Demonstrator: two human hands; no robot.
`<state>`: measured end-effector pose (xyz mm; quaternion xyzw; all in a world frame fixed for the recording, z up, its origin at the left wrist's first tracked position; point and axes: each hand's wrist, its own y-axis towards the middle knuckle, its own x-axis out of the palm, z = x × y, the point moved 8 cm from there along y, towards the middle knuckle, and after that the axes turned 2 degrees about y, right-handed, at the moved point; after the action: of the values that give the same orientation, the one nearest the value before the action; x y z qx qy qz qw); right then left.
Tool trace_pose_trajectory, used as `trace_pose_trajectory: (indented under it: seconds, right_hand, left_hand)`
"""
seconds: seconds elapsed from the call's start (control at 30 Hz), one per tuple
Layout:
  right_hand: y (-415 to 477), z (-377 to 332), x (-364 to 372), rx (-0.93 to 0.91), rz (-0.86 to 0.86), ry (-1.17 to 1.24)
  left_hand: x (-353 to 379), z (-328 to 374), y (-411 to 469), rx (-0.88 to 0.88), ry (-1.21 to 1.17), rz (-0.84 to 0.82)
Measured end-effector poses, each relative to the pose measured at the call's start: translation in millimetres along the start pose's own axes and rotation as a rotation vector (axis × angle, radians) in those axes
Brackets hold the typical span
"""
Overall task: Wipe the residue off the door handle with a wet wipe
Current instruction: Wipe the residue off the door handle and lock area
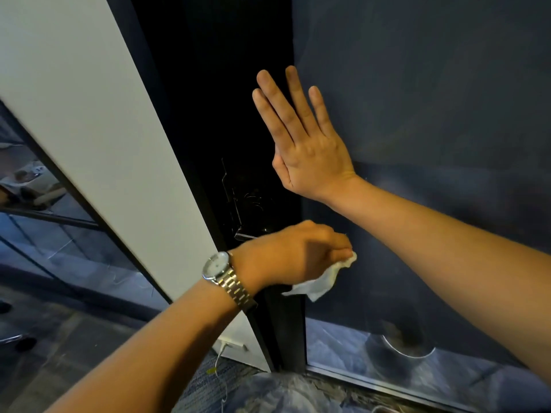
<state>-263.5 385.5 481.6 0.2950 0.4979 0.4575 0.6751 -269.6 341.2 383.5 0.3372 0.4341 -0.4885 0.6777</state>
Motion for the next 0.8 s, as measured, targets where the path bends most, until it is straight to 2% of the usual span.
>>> trace_pose_trajectory:
  seconds: [0.17,0.3,0.4,0.5,0.6,0.7,0.8]
  right_hand:
    - [0.5,0.7,1.0,-0.004,-0.007,-0.011]
    - [1.0,-0.2,0.0,-0.008,-0.003,-0.009]
    - [1.4,-0.2,-0.5,-0.009,0.000,-0.002]
    - [0.6,0.2,0.0,-0.003,-0.006,-0.009]
    - [0.3,0.6,-0.1,0.001,-0.013,-0.003]
    - [0.3,-0.8,-0.2,-0.004,-0.013,-0.003]
    - [0.1,-0.2,-0.3,-0.007,-0.006,-0.018]
  left_hand:
    - [0.6,-3.2,-4.1,-0.042,0.103,0.021]
    - [-6.7,-35.8,-4.5,-0.260,0.184,-0.084]
    - [-15.6,-49.8,-11.3,-0.348,0.224,-0.073]
    - [-8.5,-26.5,-10.0,-0.214,0.276,0.023]
    - [-1.6,-2.9,-9.7,-0.029,0.147,0.143]
    - [-15.6,-16.1,-19.0,-0.041,0.024,0.134]
    - [-46.9,-41.4,-41.6,-0.098,0.088,0.193]
